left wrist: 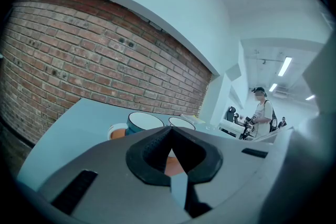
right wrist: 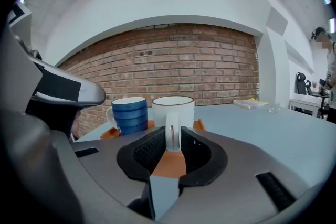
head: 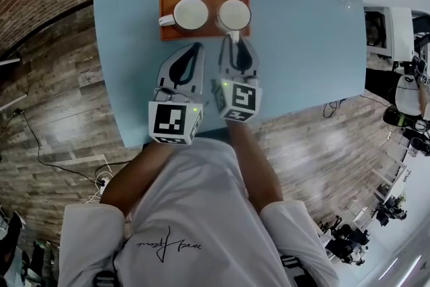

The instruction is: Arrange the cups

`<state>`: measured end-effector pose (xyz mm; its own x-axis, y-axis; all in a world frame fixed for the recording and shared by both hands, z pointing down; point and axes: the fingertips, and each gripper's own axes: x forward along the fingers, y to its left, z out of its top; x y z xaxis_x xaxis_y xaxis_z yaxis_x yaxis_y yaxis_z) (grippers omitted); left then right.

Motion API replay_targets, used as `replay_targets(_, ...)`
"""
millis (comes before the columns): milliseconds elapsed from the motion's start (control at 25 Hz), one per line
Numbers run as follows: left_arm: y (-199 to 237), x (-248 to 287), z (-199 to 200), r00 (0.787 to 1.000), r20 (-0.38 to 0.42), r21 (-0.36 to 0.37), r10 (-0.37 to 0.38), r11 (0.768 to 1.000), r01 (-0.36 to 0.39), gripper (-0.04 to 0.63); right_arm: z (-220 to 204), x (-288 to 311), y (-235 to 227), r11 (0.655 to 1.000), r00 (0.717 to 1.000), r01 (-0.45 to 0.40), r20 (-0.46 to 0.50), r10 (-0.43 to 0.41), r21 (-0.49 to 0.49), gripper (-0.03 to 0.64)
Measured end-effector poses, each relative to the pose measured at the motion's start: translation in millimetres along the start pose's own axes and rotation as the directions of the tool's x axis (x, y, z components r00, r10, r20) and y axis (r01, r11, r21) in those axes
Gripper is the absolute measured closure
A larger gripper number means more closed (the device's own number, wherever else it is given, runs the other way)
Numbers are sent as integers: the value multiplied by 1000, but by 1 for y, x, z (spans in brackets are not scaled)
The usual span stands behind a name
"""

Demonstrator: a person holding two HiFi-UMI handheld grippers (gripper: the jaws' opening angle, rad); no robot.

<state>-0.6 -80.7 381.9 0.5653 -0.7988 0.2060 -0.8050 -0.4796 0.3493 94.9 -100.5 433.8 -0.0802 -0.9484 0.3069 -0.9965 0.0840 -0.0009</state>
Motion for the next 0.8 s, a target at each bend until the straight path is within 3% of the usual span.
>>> replay_targets(800,-6,-5,-1,1000,29,-20,-2,1000,2,586,17,-44,-6,999,999,31,-11,-32,-20,557)
